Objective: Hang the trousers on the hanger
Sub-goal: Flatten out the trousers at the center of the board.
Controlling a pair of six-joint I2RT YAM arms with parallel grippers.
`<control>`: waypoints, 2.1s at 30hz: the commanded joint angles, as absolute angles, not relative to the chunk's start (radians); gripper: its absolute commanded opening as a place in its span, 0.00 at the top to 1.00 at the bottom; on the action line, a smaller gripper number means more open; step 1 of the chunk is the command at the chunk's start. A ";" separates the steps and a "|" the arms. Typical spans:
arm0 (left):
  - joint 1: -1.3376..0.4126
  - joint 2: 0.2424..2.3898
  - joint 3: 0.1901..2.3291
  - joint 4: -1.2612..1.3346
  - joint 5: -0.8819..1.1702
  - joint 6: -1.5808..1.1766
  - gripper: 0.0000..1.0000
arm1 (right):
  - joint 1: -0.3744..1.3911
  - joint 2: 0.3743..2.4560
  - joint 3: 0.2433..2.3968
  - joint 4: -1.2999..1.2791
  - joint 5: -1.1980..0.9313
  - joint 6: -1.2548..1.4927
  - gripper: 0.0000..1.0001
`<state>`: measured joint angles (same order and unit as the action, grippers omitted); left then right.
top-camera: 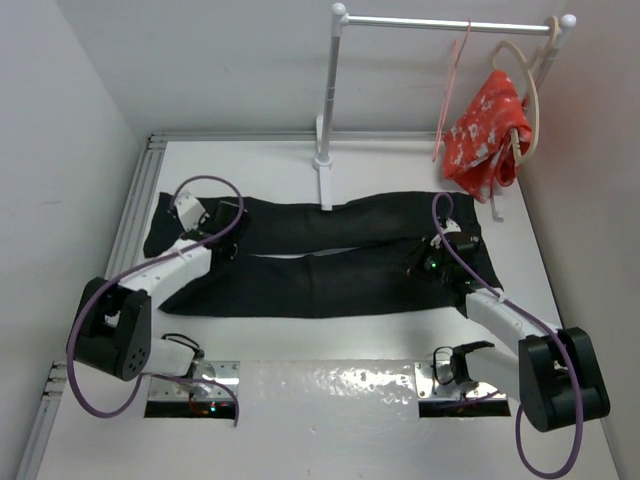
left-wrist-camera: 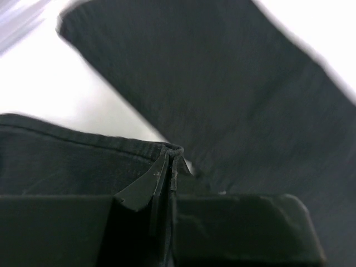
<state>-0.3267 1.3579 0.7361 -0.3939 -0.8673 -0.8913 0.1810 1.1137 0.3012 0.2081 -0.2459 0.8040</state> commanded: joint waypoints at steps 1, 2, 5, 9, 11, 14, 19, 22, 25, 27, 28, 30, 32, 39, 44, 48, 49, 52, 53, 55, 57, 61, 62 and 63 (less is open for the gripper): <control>-0.246 1.359 0.836 -0.436 -0.940 -0.899 1.00 | 0.189 1.106 0.333 0.242 -0.236 0.784 0.95; -0.203 1.373 0.845 -0.442 -0.939 -0.882 1.00 | 0.189 1.115 0.334 0.244 -0.235 0.785 0.95; -0.131 1.414 0.876 -0.469 -0.940 -0.864 1.00 | 0.189 1.121 0.336 0.247 -0.256 0.790 0.95; -0.068 1.488 0.884 -0.535 -1.002 -0.883 1.00 | 0.189 1.121 0.334 0.244 -0.239 0.785 0.95; -0.032 1.540 0.908 -0.587 -1.017 -0.911 1.00 | 0.189 1.117 0.336 0.245 -0.253 0.787 0.95; 0.012 1.600 0.968 -0.612 -1.042 -0.879 1.00 | 0.189 1.105 0.333 0.247 -0.256 0.788 0.95; 0.103 1.689 1.135 -0.655 -1.088 -0.769 0.98 | 0.201 1.104 0.336 0.252 -0.265 0.790 0.95; 0.150 1.724 1.213 -0.614 -1.028 -0.641 0.82 | 0.204 1.104 0.339 0.247 -0.265 0.788 0.95; 0.152 1.733 1.259 -0.610 -0.988 -0.584 0.61 | 0.209 1.103 0.341 0.248 -0.267 0.788 0.94; 0.164 1.695 1.243 -0.598 -0.929 -0.584 0.57 | 0.210 1.104 0.342 0.245 -0.267 0.788 0.95; 0.170 1.675 1.232 -0.589 -0.901 -0.594 0.58 | 0.212 1.104 0.342 0.244 -0.267 0.785 0.94; 0.184 1.604 1.158 -0.574 -0.806 -0.618 0.68 | 0.213 1.101 0.344 0.242 -0.267 0.785 0.94; 0.201 1.551 1.067 -0.574 -0.746 -0.653 0.73 | 0.212 1.098 0.347 0.238 -0.268 0.784 0.95; 0.423 1.281 0.769 -0.552 -0.407 -0.698 1.00 | 0.213 1.072 0.347 0.236 -0.284 0.785 0.94; 0.553 1.197 0.695 -0.609 -0.341 -0.670 0.95 | 0.213 1.091 0.347 0.249 -0.307 0.795 0.94; 0.669 1.239 0.629 -0.578 -0.155 -0.623 0.70 | 0.213 1.071 0.347 0.233 -0.285 0.785 0.94; 0.669 1.238 0.617 -0.575 -0.166 -0.629 0.68 | 0.215 1.069 0.347 0.235 -0.285 0.785 0.94; 0.683 1.213 0.635 -0.613 -0.201 -0.646 0.66 | 0.213 1.075 0.347 0.233 -0.285 0.784 0.94; 0.716 1.191 0.635 -0.618 -0.207 -0.640 0.64 | 0.213 1.080 0.348 0.236 -0.285 0.784 0.94; 0.753 1.177 0.644 -0.637 -0.203 -0.631 0.64 | 0.213 1.089 0.351 0.236 -0.288 0.784 0.94; 0.758 1.178 0.643 -0.649 -0.212 -0.641 0.62 | 0.213 1.086 0.356 0.224 -0.288 0.778 0.94; 0.759 1.247 0.649 -0.666 -0.215 -0.658 0.60 | 0.215 1.066 0.356 0.212 -0.273 0.769 0.95; 0.758 1.270 0.649 -0.667 -0.213 -0.658 0.60 | 0.213 1.065 0.357 0.209 -0.270 0.767 0.94; 0.759 1.275 0.644 -0.660 -0.212 -0.658 0.60 | 0.213 1.066 0.357 0.209 -0.270 0.765 0.94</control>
